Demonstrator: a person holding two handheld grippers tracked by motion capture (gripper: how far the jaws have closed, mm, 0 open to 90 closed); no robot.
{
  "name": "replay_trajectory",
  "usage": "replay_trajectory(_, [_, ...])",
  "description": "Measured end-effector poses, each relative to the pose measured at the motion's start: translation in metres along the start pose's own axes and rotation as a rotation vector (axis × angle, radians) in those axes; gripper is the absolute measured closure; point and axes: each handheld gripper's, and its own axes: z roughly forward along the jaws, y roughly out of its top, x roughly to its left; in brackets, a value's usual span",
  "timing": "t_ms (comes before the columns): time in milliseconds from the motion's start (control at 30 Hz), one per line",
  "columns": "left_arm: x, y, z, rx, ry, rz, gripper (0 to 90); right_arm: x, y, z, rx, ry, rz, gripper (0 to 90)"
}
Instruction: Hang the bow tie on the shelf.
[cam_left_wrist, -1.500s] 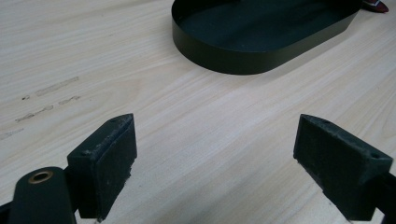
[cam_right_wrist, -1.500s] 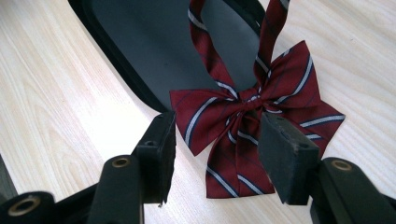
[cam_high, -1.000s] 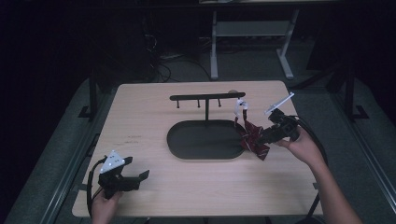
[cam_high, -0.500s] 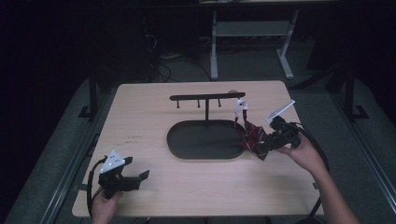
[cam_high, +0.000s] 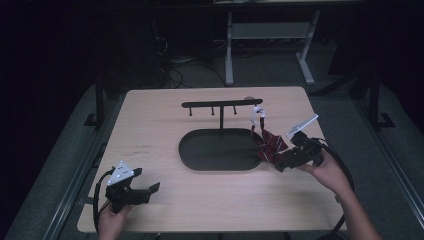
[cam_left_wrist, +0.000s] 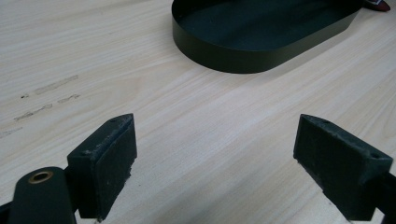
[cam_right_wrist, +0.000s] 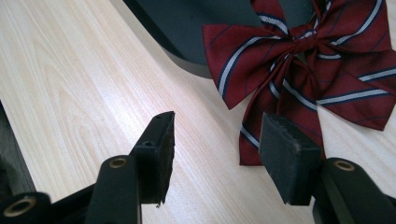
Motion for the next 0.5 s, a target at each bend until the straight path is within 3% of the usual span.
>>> replay_trajectory(500, [0.000, 0.000, 0.001, 0.007, 0.000, 0.006, 13.1, 0.004, -0.023, 0.007, -0.021, 0.010, 0.001, 45.1])
